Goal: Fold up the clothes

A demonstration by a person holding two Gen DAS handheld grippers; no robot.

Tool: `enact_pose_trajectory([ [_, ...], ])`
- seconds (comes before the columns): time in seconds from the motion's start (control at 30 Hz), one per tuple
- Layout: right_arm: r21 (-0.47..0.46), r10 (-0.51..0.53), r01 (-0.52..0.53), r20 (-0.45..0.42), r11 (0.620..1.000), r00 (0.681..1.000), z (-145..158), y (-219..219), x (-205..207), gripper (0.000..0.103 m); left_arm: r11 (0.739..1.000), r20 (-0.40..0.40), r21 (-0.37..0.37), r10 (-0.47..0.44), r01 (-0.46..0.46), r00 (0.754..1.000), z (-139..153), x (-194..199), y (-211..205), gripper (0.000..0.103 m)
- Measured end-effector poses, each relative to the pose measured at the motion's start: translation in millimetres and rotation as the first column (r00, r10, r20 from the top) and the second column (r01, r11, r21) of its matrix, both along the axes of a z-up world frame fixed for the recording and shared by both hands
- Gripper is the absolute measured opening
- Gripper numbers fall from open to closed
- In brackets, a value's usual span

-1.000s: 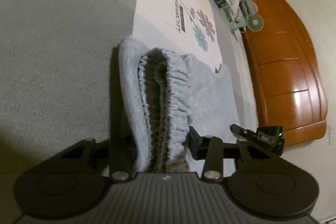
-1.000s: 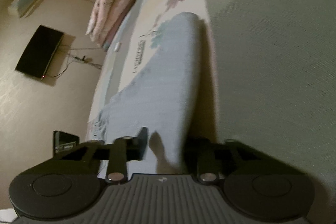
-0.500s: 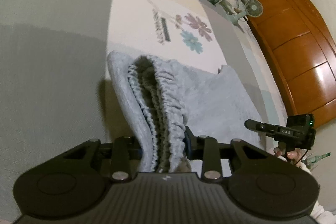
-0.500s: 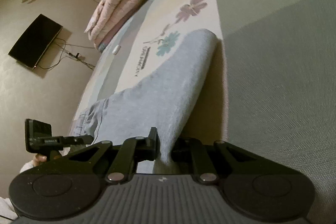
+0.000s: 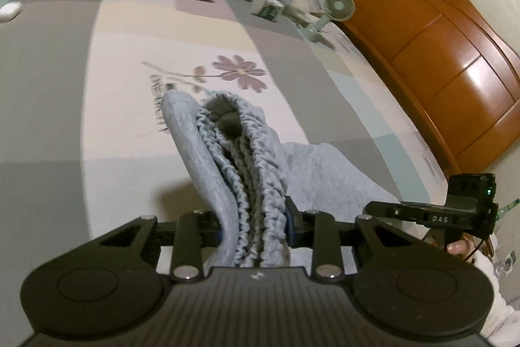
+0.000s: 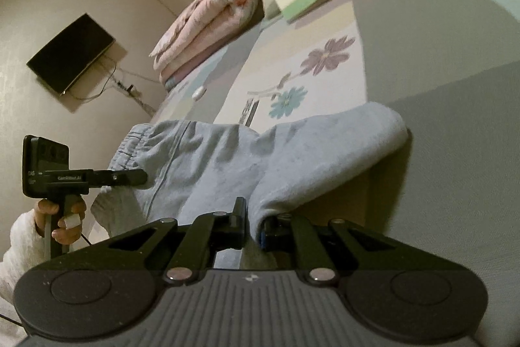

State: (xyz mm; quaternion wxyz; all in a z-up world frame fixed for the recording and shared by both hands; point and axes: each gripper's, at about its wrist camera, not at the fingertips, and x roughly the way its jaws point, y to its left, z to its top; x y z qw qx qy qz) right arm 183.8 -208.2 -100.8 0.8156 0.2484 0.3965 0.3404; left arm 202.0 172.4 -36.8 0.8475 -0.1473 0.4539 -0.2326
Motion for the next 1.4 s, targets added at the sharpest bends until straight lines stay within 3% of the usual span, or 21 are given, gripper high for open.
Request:
enact_pose_trajectory([
  [0.3, -0.028, -0.154, 0.156, 0.051, 0.987, 0.987, 21.3, -73.4, -13.3, 0.01, 0.989, -0.001, -0.006, -0.151, 0.151, 0.989, 9.7, 49.1, -81.7, 0.03],
  [0.53, -0.067, -0.306, 0.313, 0.098, 0.947, 0.947, 38.1, -151.9, -24.0, 0.01, 0.955, -0.005, -0.012, -0.297, 0.297, 0.955, 16.5, 102.2, -177.9, 0.03],
  [0.7, -0.089, -0.43, 0.441, 0.118, 0.893, 0.895, 44.0, -214.3, -30.9, 0.01, 0.908, -0.007, -0.004, -0.419, 0.419, 0.908, 19.4, 137.2, -264.0, 0.03],
  [0.9, -0.121, -0.565, 0.584, 0.159, 0.803, 0.81, 44.7, -279.2, -38.3, 0.01, 0.845, -0.005, 0.011, -0.535, 0.535, 0.845, 16.2, 180.6, -369.1, 0.03],
  [1.17, -0.188, -0.682, 0.716, 0.219, 0.673, 0.698, 29.8, -330.5, -30.7, 0.01, 0.768, -0.013, 0.048, -0.639, 0.639, 0.769, 4.4, 231.1, -496.3, 0.03],
  [1.27, -0.201, -0.704, 0.739, 0.226, 0.643, 0.673, 20.9, -342.1, -23.3, 0.01, 0.748, -0.005, 0.069, -0.662, 0.66, 0.75, 4.9, 245.9, -531.4, 0.03],
  [1.4, -0.2, -0.716, 0.749, 0.222, 0.631, 0.662, 10.2, -349.9, -10.1, 0.01, 0.736, -0.011, 0.104, -0.671, 0.669, 0.741, 2.4, 263.2, -561.9, 0.03],
])
